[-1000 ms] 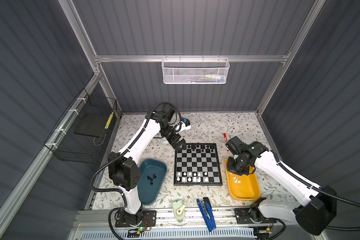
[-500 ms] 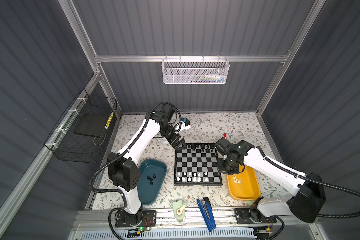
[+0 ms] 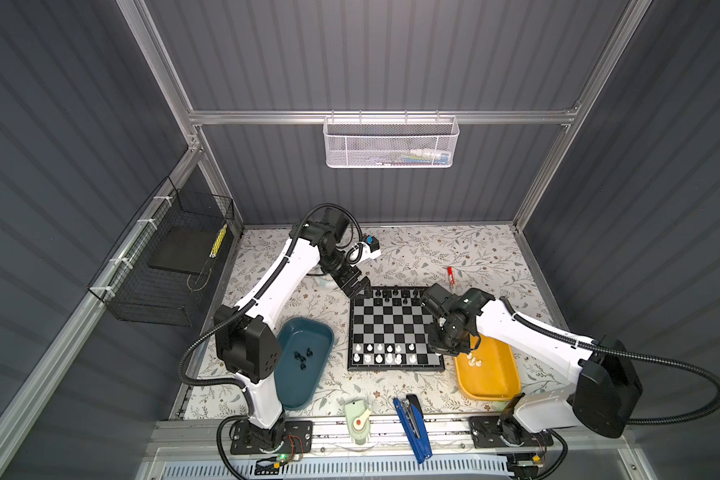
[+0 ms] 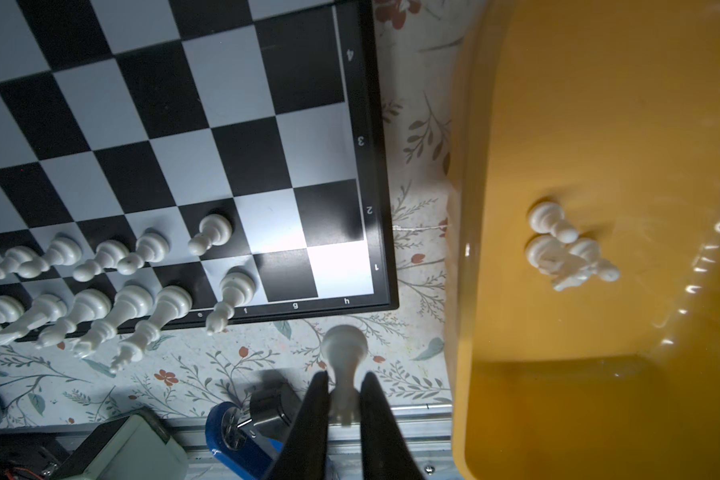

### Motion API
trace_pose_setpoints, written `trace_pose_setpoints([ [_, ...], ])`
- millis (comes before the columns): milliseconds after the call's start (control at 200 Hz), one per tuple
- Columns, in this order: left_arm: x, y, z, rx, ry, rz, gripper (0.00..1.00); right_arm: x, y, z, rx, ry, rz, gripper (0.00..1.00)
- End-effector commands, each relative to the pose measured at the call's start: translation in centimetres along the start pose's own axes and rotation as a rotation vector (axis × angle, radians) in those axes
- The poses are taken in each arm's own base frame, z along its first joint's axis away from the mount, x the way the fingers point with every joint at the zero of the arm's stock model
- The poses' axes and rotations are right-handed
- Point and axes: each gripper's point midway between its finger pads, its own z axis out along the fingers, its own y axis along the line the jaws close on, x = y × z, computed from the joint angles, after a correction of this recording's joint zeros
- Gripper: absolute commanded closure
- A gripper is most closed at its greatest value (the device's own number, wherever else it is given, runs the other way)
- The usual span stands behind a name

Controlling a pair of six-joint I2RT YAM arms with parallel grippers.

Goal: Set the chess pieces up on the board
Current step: 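Lift the white pawn and carry it to the board's nearest corner, then lower the white pawn onto the corner square and open the right gripper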

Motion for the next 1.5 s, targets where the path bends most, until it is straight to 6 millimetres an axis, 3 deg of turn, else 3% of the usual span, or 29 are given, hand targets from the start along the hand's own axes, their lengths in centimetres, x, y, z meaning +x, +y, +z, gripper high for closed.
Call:
trace_pose_setpoints([
  [0,-0.1,-0.7,-0.6,0.002,-0.010,0.000,0.01,0.4,-0.2,0.9,0.012,0.018,0.004,0.83],
  [885,-0.1,-0.8,-0.1,0.011,0.005,0.000,0.01,0.7,0.1,3.9,0.042,0.068,-0.018,0.82],
  [1496,0.2,-0.6,0.1,-0.004,0.019,0.003,0.00,0.2,0.4,4.4,0.051,0.064,-0.023,0.78],
])
